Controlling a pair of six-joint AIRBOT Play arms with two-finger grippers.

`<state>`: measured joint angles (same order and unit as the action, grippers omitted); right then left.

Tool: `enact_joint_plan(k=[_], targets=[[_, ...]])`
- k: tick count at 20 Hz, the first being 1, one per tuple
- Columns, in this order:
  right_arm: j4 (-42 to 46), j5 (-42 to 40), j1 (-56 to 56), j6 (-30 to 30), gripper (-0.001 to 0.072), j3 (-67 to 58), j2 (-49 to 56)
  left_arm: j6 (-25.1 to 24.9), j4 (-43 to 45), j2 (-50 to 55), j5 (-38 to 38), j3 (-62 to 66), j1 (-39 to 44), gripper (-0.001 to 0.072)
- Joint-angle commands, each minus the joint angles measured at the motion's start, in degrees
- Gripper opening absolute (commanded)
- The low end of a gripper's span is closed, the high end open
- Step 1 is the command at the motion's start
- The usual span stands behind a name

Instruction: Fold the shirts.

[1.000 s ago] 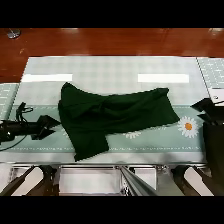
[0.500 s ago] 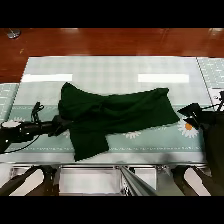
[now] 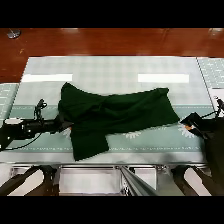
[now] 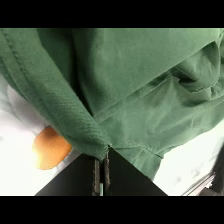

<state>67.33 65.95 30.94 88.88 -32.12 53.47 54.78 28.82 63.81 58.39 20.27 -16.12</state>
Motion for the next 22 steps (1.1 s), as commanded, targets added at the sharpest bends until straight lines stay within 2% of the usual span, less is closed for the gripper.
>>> enact_joint_plan(k=[1,4,10,13,14,16,19,22], targets=[[-4.9,-2.5,0.0,-2.8,0.0619,0.7,3.3,-0.2,-0.3,0.0,0.6,0.3,0.1,0.002],[-10.8,-5.6,-0.1,-6.1,0.0619,-1.7,10.4,-0.2,-0.3,0.0,0.6,0.3,0.1,0.0019],[-20.2,-5.2,-0.1,-11.0,0.0619,-7.3,22.3,-0.1,-0.4,0.0,0.6,0.3,0.1,0.0019],[-20.7,-6.4,-4.5,-11.6,0.0619,-8.9,24.7,-0.1,-0.4,0.0,0.6,0.3,0.1,0.0019],[-20.4,-6.6,-6.5,-11.6,0.0588,-9.8,25.3,-0.1,-0.5,0.0,0.6,0.3,0.1,0.002],[-19.1,-5.9,-10.2,-12.0,0.003,-12.6,25.5,-0.1,-0.6,0.0,2.1,1.7,0.1,0.0019],[-17.5,0.4,-12.9,-11.6,0.003,-21.5,25.4,0.4,-1.1,-1.3,6.9,11.0,0.1,0.0019],[-17.5,3.5,-15.0,-10.1,0.0029,-37.4,21.4,3.2,-6.6,-4.8,8.0,28.0,0.1,0.0019]])
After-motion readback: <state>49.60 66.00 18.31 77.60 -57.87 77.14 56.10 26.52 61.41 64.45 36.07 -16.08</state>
